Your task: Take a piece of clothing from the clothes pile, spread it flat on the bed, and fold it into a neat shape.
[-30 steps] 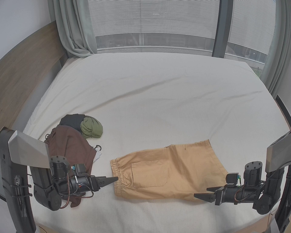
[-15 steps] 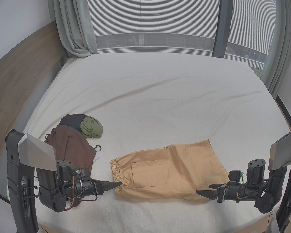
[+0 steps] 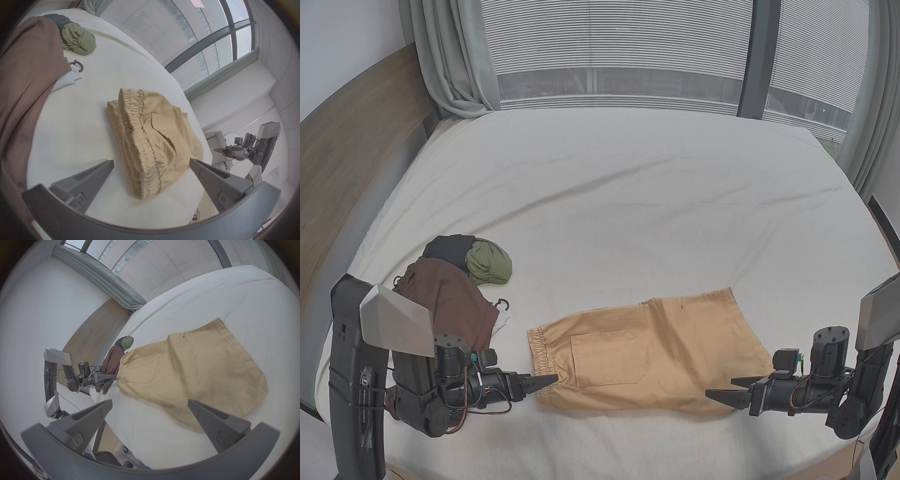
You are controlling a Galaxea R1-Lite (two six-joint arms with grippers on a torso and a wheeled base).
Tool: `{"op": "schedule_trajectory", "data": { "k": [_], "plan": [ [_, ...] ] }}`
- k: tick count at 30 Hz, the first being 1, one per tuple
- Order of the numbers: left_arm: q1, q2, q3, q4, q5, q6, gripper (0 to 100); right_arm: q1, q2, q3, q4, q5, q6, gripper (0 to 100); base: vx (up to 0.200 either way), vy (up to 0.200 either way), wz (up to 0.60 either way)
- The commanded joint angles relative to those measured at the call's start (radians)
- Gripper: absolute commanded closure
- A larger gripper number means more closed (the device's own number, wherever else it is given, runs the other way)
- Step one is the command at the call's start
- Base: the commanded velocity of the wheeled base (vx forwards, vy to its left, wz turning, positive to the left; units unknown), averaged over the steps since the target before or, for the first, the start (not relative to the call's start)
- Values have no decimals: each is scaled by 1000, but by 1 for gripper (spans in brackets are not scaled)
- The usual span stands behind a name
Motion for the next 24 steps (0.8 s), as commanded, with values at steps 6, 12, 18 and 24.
{"op": "schedule_trajectory", "data": {
  "k": [6, 12, 18, 24],
  "plan": [
    [-25, 60, -66, -1, 18, -4, 0, 0, -2, -5, -1, 0, 0, 0, 0, 0, 0],
    [-57, 81, -120, -1, 33, -27, 0, -1, -1, -10, -1, 0, 0, 0, 0, 0, 0],
    [-62, 84, -140, -1, 37, -28, 0, 2, -1, -10, -1, 0, 2, 0, 0, 0, 0],
    [-65, 96, -144, -1, 44, -28, 0, 0, 1, -11, -1, 0, 2, 0, 0, 0, 0]
  ]
}}
